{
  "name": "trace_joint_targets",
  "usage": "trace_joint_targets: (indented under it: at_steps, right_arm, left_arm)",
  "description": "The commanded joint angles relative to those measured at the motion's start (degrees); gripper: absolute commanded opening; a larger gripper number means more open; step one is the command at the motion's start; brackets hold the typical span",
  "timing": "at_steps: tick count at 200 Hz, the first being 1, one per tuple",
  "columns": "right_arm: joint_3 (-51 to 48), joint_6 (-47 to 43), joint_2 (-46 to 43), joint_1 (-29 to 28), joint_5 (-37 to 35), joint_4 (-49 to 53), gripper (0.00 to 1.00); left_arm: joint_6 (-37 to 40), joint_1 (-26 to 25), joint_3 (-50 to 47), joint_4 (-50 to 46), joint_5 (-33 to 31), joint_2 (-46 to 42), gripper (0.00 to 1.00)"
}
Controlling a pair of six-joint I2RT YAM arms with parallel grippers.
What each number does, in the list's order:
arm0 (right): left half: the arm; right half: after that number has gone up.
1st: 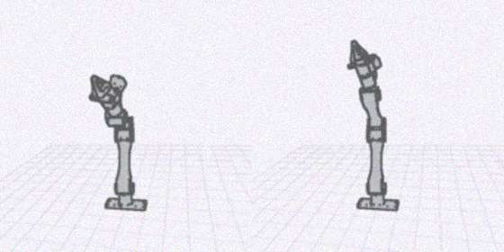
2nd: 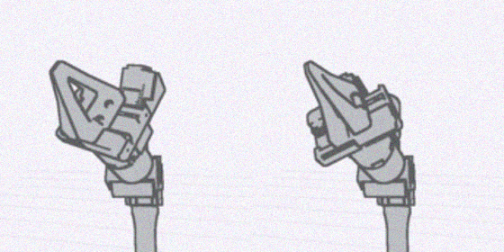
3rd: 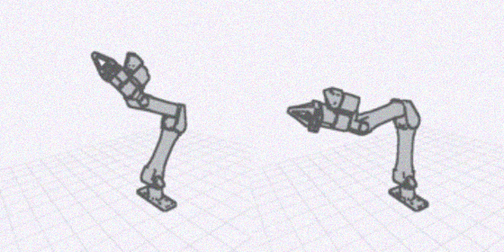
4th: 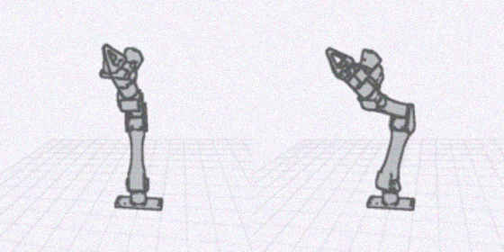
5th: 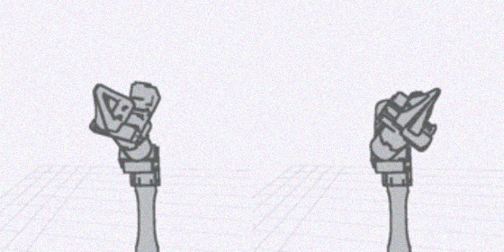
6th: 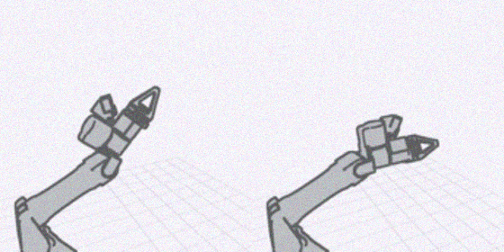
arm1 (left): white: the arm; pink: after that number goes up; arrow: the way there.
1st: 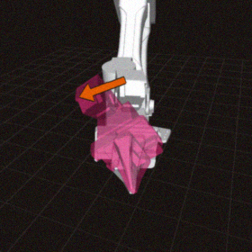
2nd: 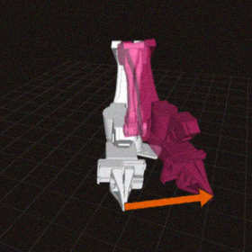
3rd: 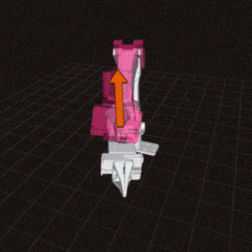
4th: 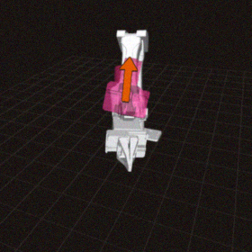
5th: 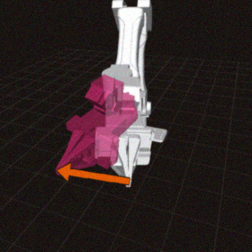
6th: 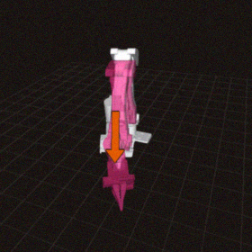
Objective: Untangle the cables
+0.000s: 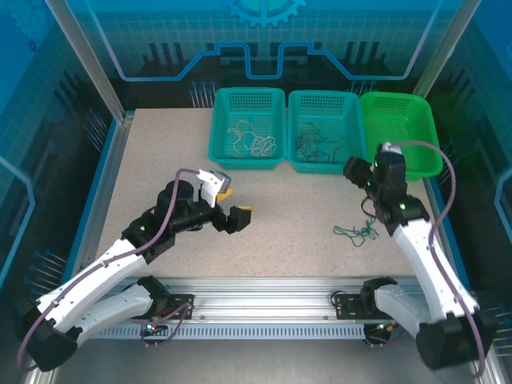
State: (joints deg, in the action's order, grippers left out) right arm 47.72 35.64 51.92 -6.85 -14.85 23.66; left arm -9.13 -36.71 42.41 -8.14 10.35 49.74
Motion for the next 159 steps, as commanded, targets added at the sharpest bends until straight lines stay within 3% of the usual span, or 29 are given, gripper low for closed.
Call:
trace_joint_targets:
  at_steps: [1, 37, 58, 96, 112, 136, 152, 159]
  right_arm:
    - [-6.4, 9.8, -6.5, 3.9, -3.1, 10.9, 0.73]
    - [-12.1, 12.0, -7.2, 9.4, -0.8, 17.6, 0.76]
    - [-13.4, 13.0, 0.3, 12.4, 4.4, 16.4, 0.76]
    - [-14.1, 15.5, 14.8, 13.3, 11.6, 9.5, 0.66]
    - [-14.6, 15.6, 18.5, 13.3, 11.8, 5.7, 0.57]
    - [-14.4, 15.1, 21.0, 13.9, 12.6, 3.1, 0.15]
    - [-14.2, 13.9, 19.8, 13.9, 13.5, 2.2, 0.01]
    - [-14.0, 12.9, 18.6, 13.8, 14.1, 1.8, 0.00]
  left_arm:
    - [-1.7, -0.5, -1.1, 2.6, 1.9, 0.5, 0.99]
    - [-2.7, -0.5, -2.8, 3.3, 2.1, -0.2, 0.99]
    - [-2.7, -0.5, -3.2, 3.3, 2.1, -0.1, 0.99]
    - [-2.4, -0.5, -3.0, 2.9, 2.0, -0.1, 0.99]
    - [-2.4, -0.5, -2.9, 2.5, 1.8, -0.2, 0.99]
    - [-2.3, -0.5, -2.6, 1.7, 1.4, -0.2, 0.99]
    - [-2.2, -0.5, -2.5, 1.5, 1.3, -0.3, 0.99]
    - [-2.2, -0.4, -2.4, 1.5, 1.2, -0.3, 0.99]
